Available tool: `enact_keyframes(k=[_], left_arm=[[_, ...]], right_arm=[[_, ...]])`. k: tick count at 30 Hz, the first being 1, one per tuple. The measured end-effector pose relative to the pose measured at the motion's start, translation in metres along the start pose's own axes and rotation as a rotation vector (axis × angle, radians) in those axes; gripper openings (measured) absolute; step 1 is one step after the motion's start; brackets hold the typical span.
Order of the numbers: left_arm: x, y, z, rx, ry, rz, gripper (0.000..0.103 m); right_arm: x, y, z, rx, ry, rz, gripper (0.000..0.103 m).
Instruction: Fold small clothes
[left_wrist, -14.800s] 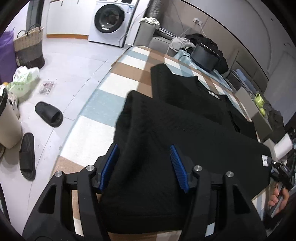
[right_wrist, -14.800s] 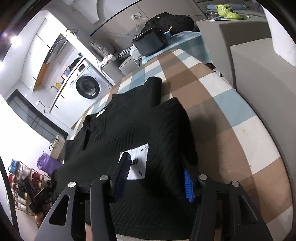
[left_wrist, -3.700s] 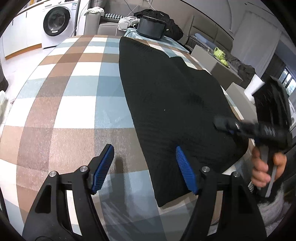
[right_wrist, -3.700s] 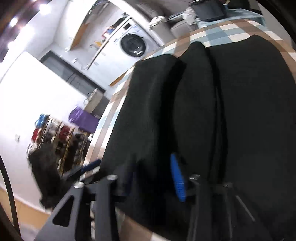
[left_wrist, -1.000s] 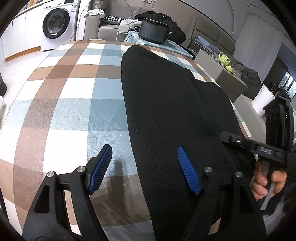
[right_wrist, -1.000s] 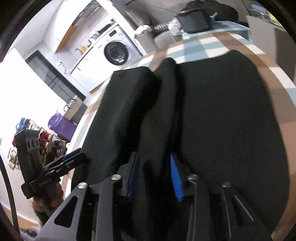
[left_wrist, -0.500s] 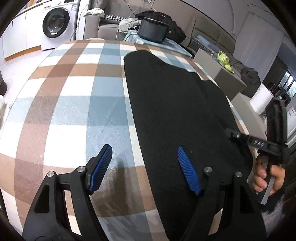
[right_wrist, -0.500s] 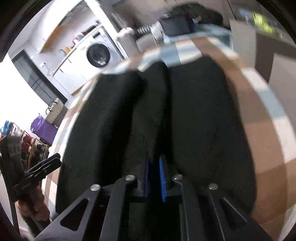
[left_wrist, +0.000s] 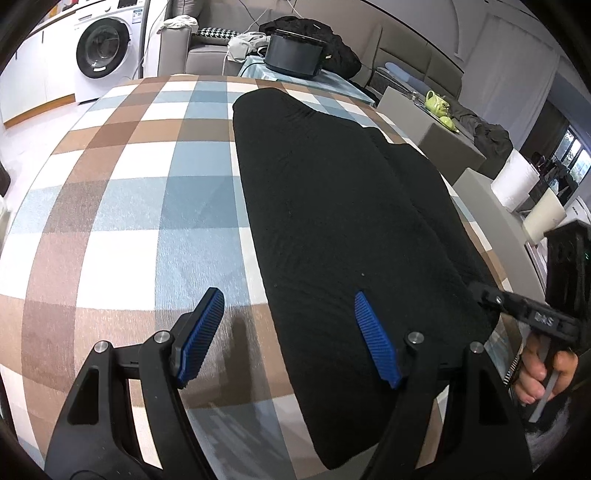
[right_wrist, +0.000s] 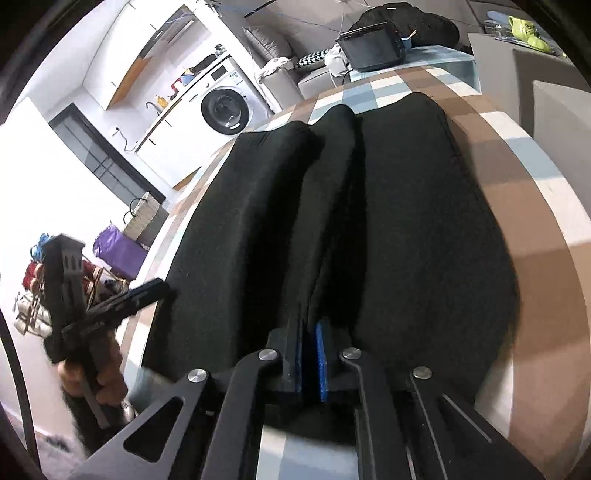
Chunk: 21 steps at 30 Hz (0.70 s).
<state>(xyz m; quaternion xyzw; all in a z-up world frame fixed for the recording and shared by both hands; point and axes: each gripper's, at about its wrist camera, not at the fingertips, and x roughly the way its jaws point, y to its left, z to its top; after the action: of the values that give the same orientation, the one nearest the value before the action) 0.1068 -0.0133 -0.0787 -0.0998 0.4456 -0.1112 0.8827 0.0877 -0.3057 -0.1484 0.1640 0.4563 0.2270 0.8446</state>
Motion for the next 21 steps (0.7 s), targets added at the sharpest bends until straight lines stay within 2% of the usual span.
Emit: enact_keyframes(k=[2,5,7,9,11,16,20,21], left_arm=[[-0.001,-0.002,-0.004,0.003,0.005,-0.001,0.071],[-0.001,-0.005,-0.01,0.015,0.016,0.001,0.071],[-0.003,-0.008,-0.014,0.027,0.022,0.009,0.071],[-0.005,-0.01,-0.017,0.041,0.029,0.002,0.071],[-0.005,-0.016,-0.021,0.069,0.035,-0.001,0.071],[0.0,-0.025,-0.026,0.108,0.049,0.011,0.071],[0.001,-0.026,-0.027,0.111,0.052,0.008,0.071],[0.001,-0.025,-0.027,0.11,0.052,0.006,0.071]], right_arm=[[-0.014,0.004,-0.015,-0.011,-0.01,0.017,0.006],[-0.011,0.005,-0.015,-0.029,0.031,-0.063,0.006],[-0.017,0.01,-0.011,-0.013,-0.005,-0.067,0.01],[-0.025,0.017,-0.006,-0.018,-0.065,-0.042,0.027],[-0.027,0.022,0.0,-0.017,-0.088,-0.019,0.033],[0.011,0.046,0.028,-0.037,-0.047,0.029,0.039],[0.058,0.052,0.072,0.022,0.024,0.014,0.04],[0.069,0.049,0.081,0.056,0.029,-0.024,0.038]])
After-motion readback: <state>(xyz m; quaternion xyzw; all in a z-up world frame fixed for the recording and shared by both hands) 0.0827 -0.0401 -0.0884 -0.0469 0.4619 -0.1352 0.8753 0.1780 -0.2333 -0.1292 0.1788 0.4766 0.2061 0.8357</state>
